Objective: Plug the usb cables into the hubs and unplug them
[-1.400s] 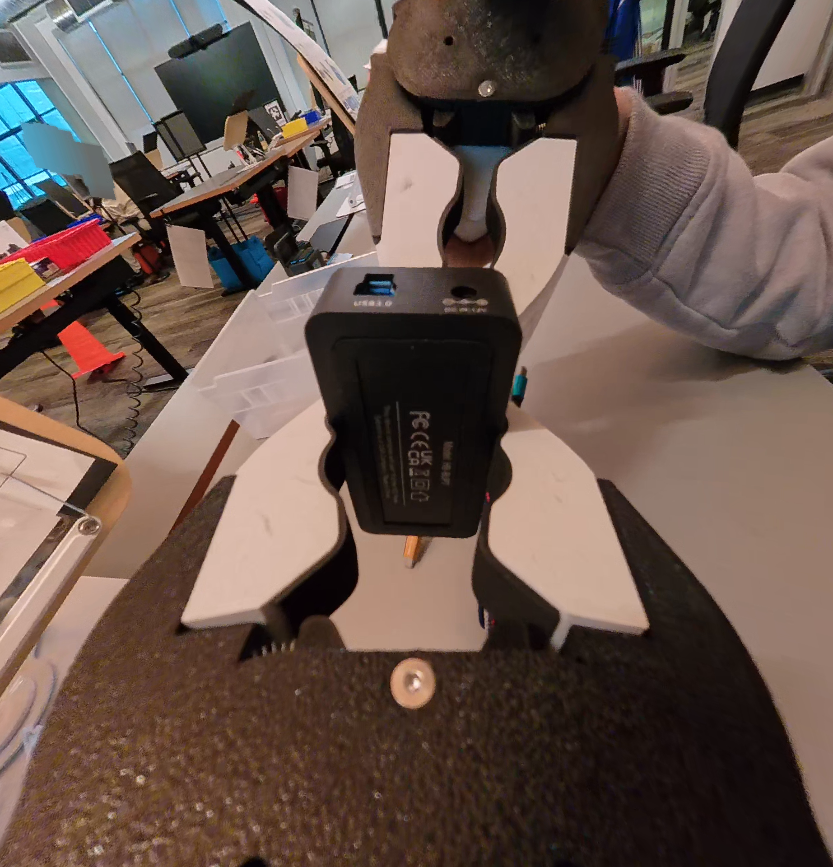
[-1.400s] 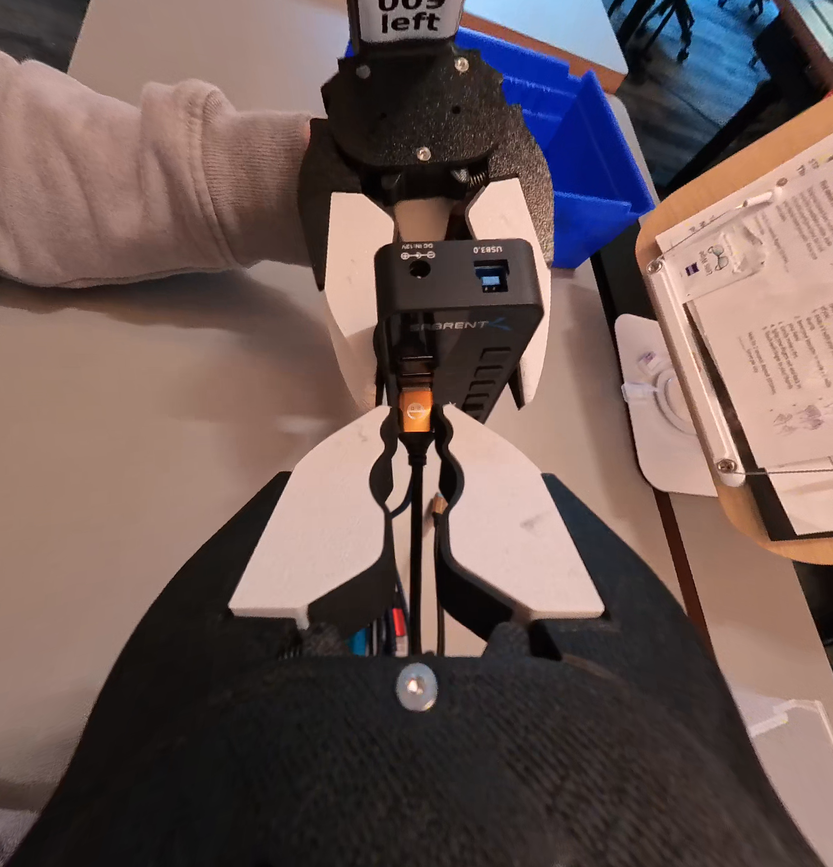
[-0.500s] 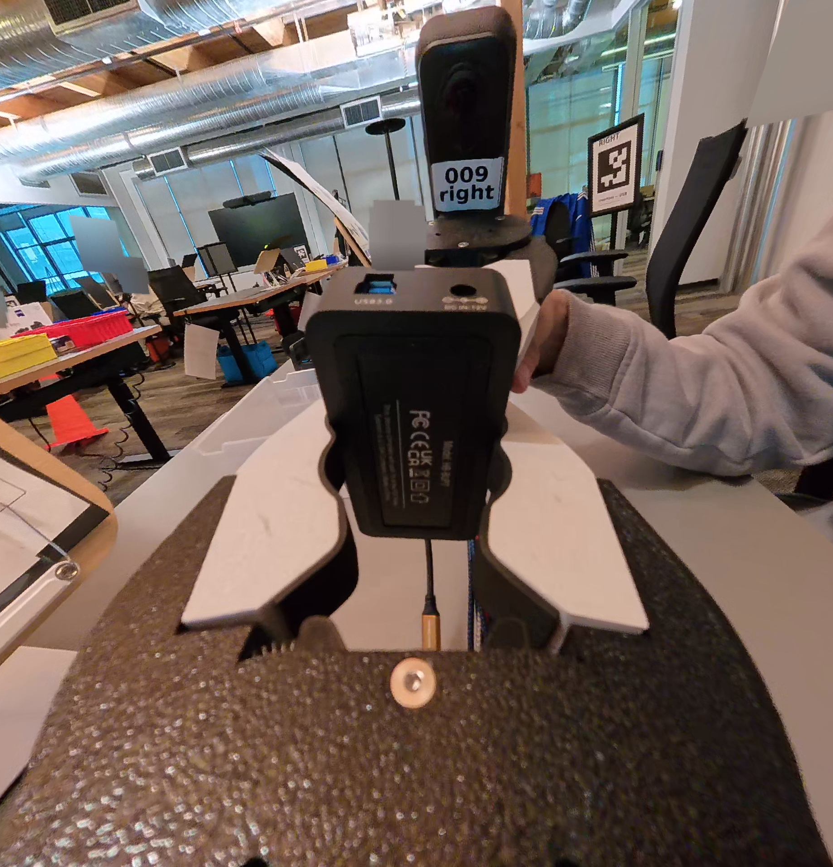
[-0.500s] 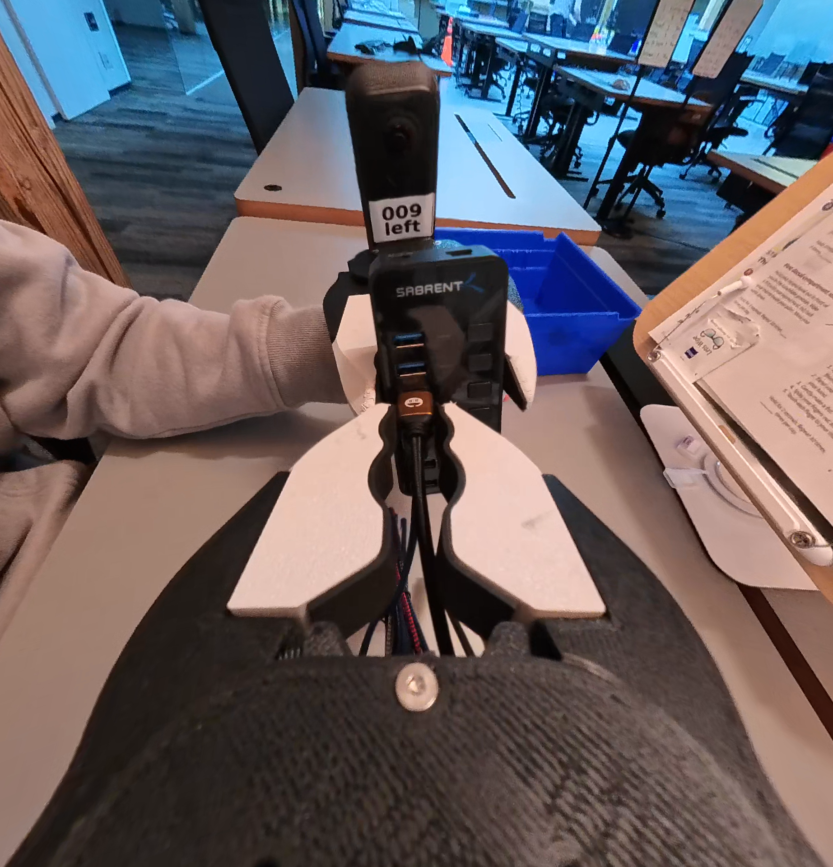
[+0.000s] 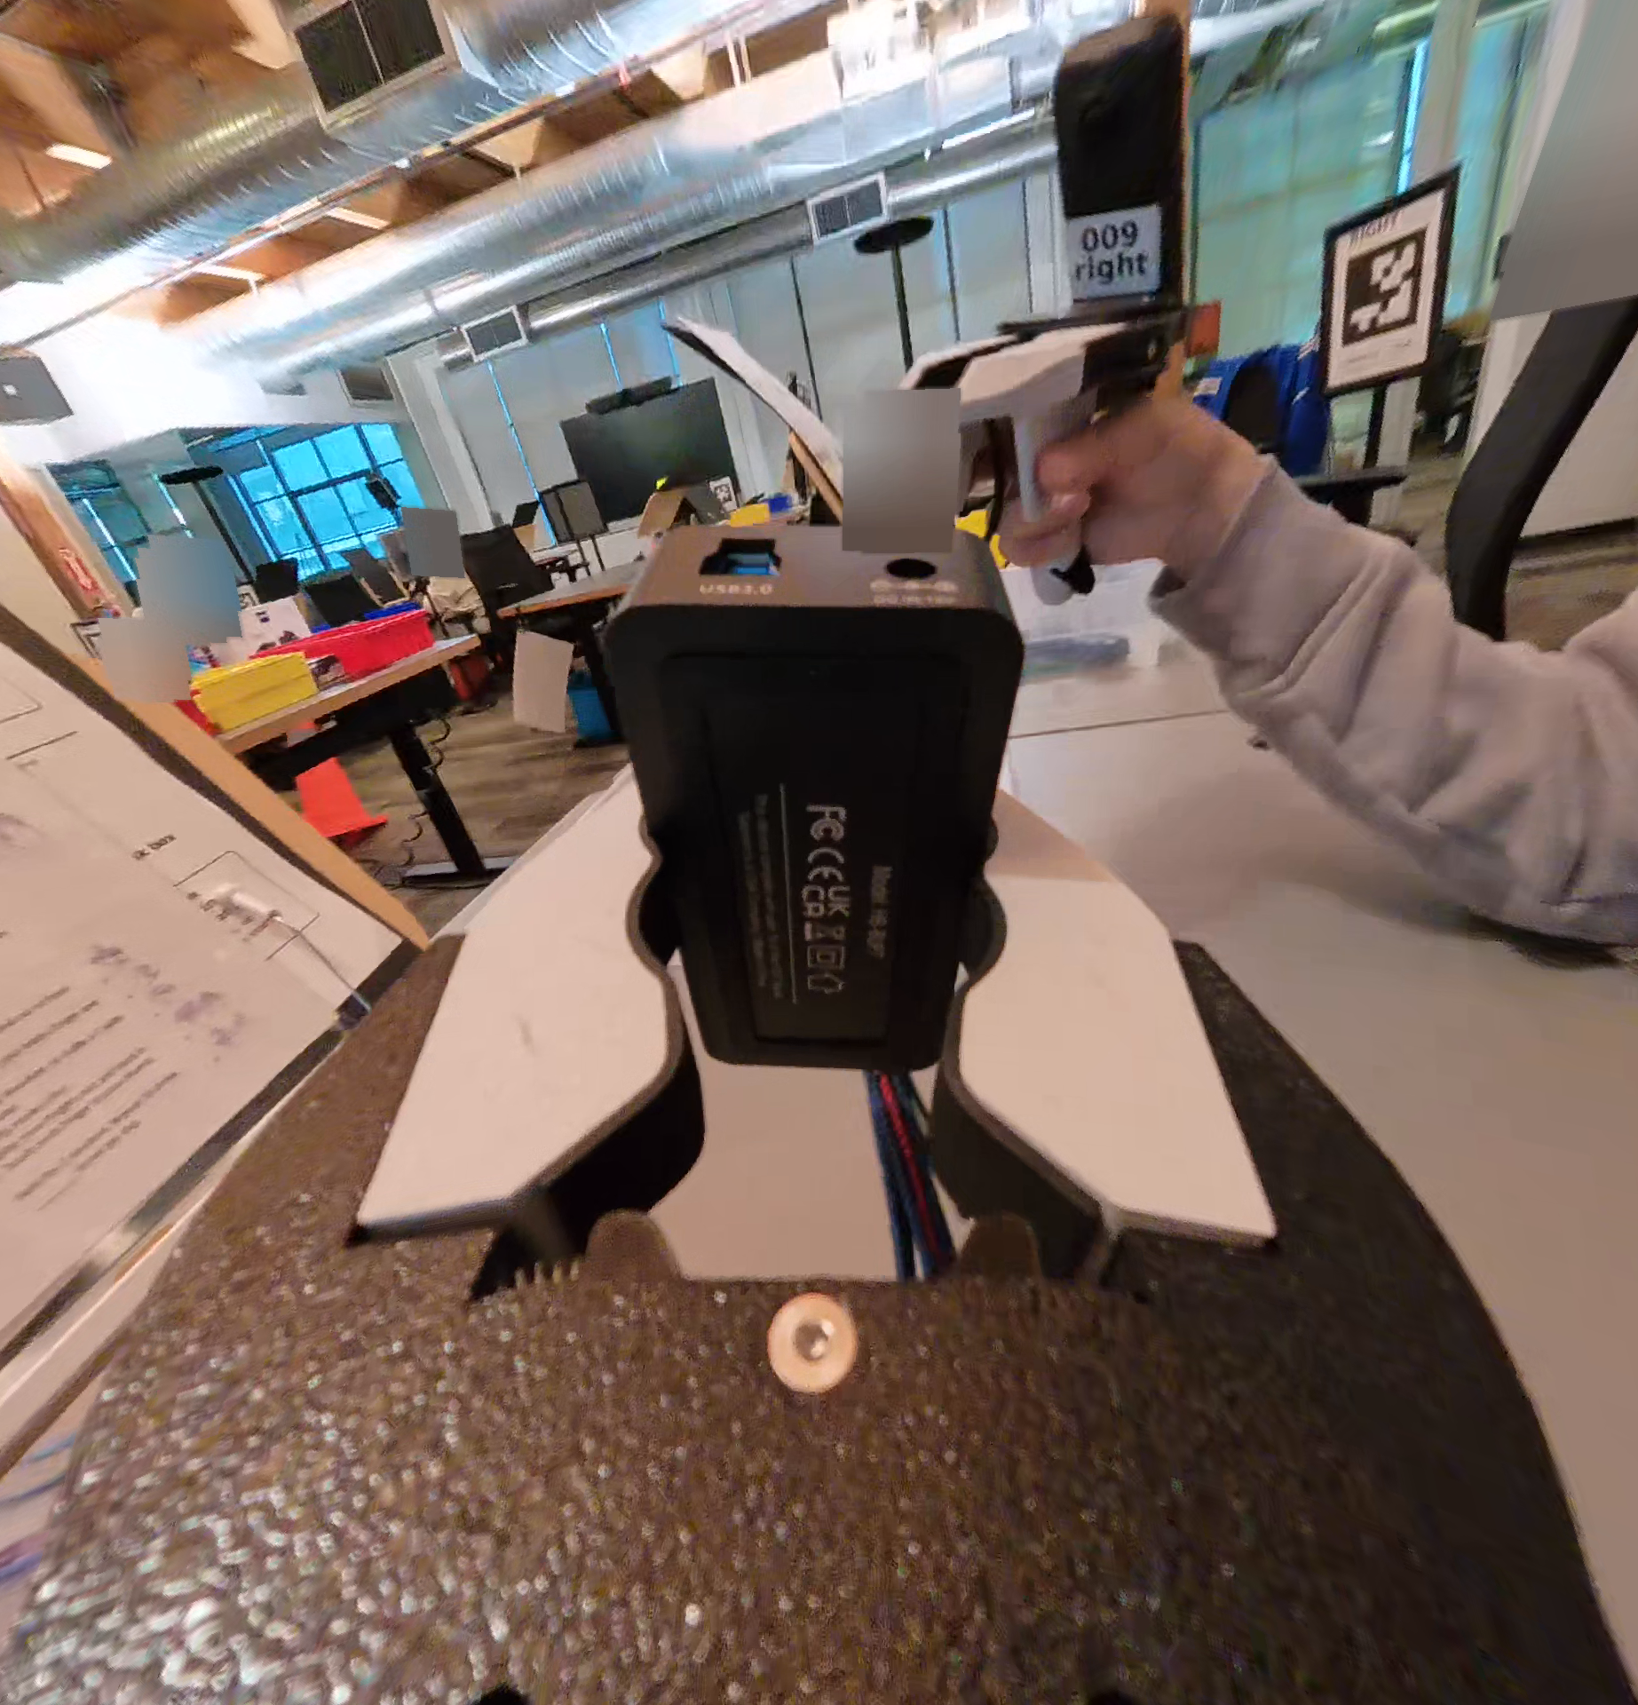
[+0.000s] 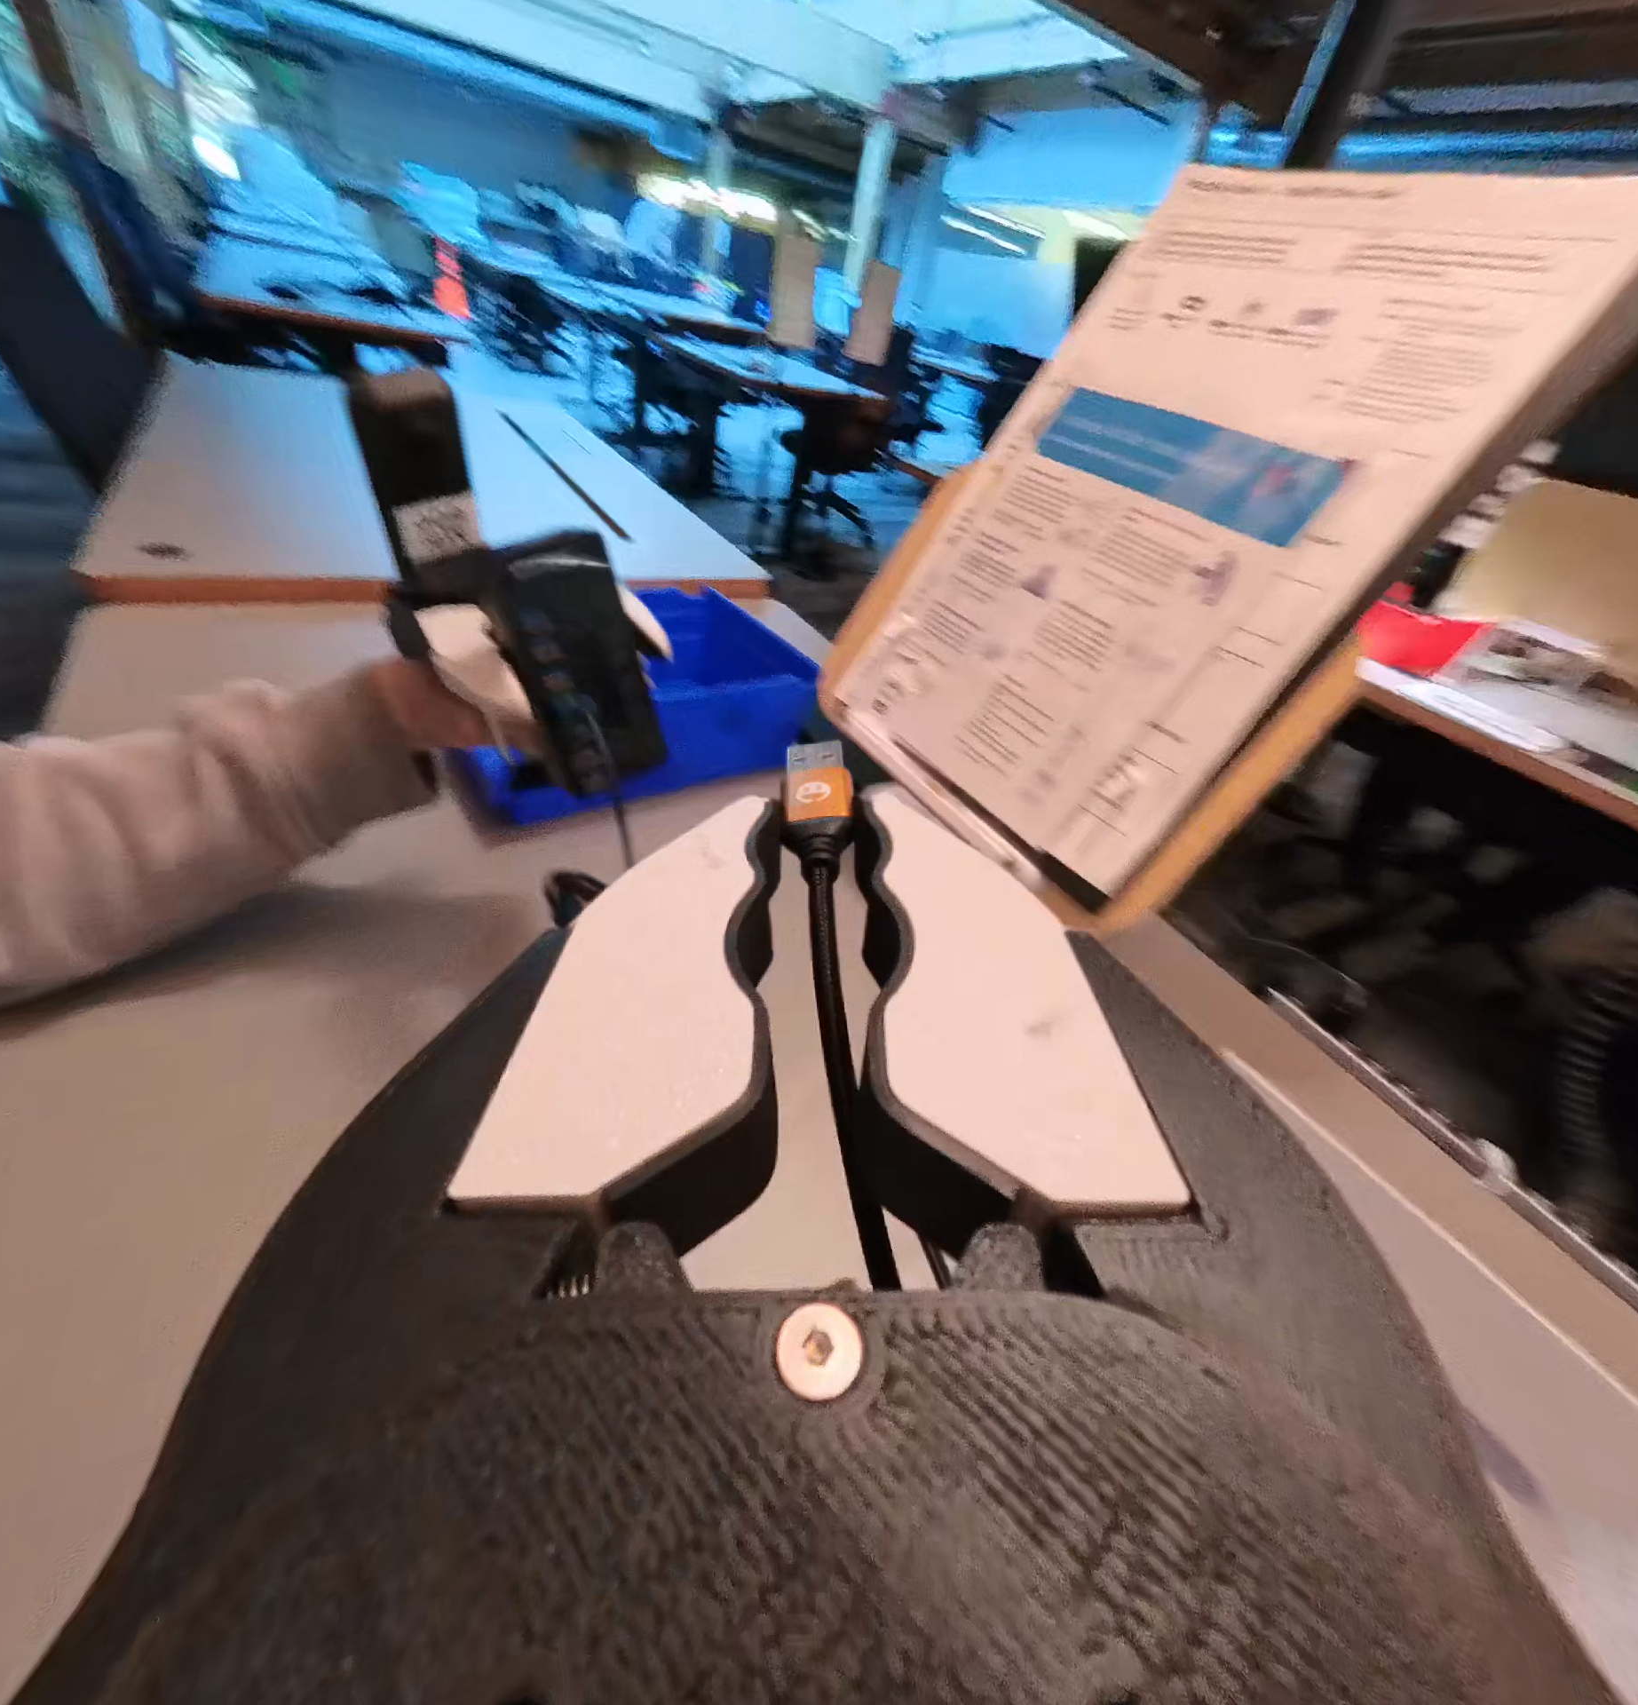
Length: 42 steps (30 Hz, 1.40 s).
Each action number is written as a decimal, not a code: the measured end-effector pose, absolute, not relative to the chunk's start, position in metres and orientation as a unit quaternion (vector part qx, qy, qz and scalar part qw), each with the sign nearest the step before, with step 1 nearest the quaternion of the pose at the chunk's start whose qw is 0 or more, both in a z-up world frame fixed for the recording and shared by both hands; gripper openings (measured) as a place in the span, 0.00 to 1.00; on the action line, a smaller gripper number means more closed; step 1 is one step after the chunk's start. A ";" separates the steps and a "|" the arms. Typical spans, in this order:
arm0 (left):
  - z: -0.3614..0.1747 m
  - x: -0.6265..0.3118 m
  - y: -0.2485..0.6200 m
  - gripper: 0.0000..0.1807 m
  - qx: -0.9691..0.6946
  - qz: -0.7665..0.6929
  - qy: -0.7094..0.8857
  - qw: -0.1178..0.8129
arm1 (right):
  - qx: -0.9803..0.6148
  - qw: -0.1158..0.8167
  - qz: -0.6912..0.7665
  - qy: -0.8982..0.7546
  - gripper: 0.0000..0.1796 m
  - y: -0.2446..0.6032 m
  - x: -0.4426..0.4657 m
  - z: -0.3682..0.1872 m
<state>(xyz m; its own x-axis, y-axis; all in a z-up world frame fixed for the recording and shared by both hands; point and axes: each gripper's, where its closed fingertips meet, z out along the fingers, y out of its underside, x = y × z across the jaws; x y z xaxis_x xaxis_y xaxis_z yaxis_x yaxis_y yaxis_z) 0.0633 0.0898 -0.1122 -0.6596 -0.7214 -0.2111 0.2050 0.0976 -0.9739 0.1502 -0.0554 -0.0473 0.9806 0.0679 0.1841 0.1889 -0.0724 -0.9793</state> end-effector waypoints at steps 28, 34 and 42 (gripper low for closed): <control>-0.106 0.064 0.077 0.33 -0.202 -0.657 0.642 0.340 | -0.775 0.622 -0.009 -0.110 0.31 -0.031 0.162 -0.106; -0.115 0.064 0.060 0.34 -0.179 -0.645 0.668 0.325 | -0.749 0.613 0.032 -0.250 0.24 0.038 0.072 -0.112; -0.115 0.063 0.050 0.33 -0.164 -0.642 0.677 0.320 | -0.739 0.610 0.085 -0.273 0.15 0.053 0.054 -0.128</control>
<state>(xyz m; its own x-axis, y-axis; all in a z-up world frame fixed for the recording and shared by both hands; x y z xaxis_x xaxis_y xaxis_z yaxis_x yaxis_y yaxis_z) 0.0625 0.0501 -0.1153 -0.7414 -0.6330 -0.2225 0.1889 0.1213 -0.9745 0.0541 0.0532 -0.1281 0.8365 0.5074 0.2067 0.2998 -0.1080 -0.9479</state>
